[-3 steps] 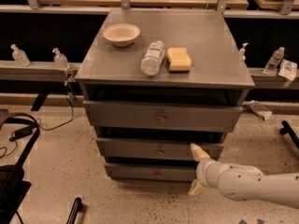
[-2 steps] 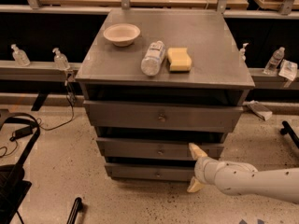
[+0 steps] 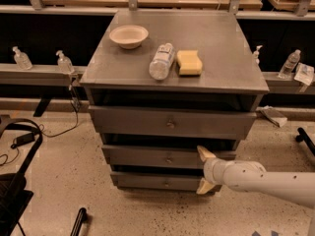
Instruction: Open middle drawer
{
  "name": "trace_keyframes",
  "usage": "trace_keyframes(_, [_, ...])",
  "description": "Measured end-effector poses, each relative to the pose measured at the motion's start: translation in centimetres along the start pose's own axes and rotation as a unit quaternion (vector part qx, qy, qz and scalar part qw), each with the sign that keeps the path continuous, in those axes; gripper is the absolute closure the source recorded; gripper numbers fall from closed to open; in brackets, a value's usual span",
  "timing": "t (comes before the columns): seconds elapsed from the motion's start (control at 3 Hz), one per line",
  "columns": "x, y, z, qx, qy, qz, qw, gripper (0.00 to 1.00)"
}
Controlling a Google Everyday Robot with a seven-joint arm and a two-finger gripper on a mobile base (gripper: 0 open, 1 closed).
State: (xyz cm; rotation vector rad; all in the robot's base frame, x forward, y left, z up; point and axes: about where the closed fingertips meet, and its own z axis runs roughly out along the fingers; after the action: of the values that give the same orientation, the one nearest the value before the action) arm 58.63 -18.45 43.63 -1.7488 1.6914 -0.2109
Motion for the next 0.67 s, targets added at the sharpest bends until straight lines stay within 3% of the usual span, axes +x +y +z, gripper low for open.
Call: trace_keyframes(0.67, [2.6, -2.9, 3.3, -0.006, 0.002, 0.007, 1.0000, 0.00])
